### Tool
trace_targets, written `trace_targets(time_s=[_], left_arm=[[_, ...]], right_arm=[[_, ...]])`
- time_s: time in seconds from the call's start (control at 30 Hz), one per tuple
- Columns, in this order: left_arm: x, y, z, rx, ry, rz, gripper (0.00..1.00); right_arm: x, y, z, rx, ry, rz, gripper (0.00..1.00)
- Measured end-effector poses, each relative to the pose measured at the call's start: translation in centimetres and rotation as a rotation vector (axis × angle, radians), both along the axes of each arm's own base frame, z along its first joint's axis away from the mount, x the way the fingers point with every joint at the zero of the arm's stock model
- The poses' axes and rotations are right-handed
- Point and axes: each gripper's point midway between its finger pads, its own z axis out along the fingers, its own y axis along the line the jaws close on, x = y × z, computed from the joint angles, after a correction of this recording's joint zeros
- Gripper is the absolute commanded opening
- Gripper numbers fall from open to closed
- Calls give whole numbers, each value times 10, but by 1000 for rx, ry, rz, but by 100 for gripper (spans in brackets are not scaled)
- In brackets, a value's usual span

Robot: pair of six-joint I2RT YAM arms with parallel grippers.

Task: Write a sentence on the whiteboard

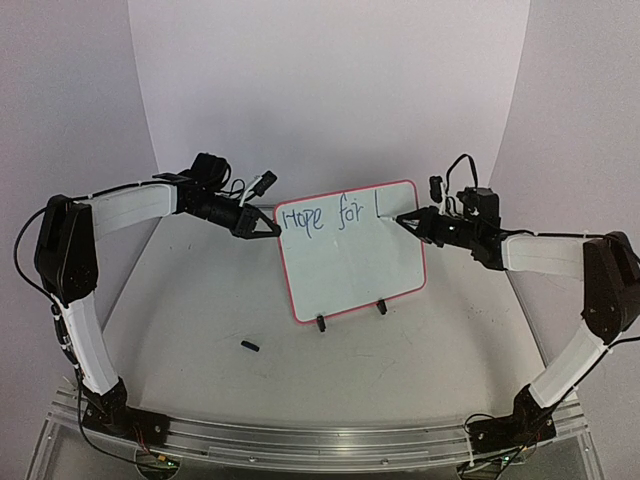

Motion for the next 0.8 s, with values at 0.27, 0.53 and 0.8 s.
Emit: trace_targets(time_s=[0.27,0.53,0.8], left_arm=[[-2,-2,1,0,-6,-5,0],[-3,-4,3,2,-17,-11,0],[-3,-4,3,5,-18,-7,0]], right_arm=[[3,1,12,47,-19,-12,0],[7,1,23,82,-50,-25,0],[11,-5,22,79,-62,-69,0]])
